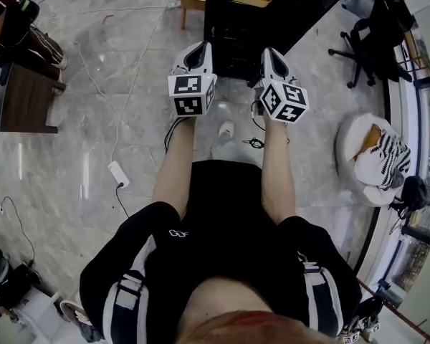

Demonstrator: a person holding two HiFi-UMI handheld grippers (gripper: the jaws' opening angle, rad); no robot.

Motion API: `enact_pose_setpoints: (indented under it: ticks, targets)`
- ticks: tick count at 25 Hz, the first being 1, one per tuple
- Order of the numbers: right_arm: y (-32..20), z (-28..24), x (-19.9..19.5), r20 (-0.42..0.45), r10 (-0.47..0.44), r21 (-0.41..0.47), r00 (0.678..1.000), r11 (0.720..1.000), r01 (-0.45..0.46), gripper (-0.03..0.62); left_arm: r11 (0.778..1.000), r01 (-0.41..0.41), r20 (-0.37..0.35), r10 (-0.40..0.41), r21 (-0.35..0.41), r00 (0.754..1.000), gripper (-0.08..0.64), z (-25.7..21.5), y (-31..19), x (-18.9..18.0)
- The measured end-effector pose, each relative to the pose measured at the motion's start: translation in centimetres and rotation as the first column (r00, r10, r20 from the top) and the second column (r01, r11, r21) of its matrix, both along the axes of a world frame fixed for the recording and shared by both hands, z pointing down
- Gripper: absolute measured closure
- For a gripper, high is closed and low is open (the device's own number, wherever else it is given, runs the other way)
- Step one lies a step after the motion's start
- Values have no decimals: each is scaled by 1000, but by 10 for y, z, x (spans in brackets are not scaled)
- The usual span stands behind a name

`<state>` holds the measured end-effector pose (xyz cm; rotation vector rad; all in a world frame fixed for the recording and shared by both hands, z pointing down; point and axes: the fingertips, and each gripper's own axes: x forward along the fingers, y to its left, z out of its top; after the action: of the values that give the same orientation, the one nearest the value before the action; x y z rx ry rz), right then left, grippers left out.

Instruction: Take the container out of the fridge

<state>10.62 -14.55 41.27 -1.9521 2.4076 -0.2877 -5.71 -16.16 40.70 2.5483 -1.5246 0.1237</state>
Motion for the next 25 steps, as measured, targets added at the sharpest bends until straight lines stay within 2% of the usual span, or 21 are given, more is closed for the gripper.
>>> enact_pose_setpoints:
  ticks: [3,6,12,15,19,22,25]
  targets:
    - [-41,-1,33,2,14,-4,1000,1000,-14,580,1000,-4,-24,3,-1,1000,549,2,-36,25]
    - [-82,-2,59,8,19,-3,1000,1000,-19,580,1000,-8,-13,8,-7,1000,551,7,-70,46]
    - [-145,10,81,-5,-32,-12,999,999,32,580,999,32,-21,-32,-38,999,549,20,-127,70]
    - [-160,24,86,23,-38,-32,999,999,38,580,996,39,-29,-41,-79,999,549,31,-138,75]
    - [-170,38,84,38,-61,-55,997,997,63,580,994,49,-16,-51,-97,999,549,37,-145,74]
    - [-174,45,80,17,-80,-64,997,995,81,580,989,64,5,-63,-132,998,551,49,-152,75]
    - [-177,48,80,-25,-97,-70,995,993,95,580,989,43,-20,-46,-140,999,549,52,-158,84]
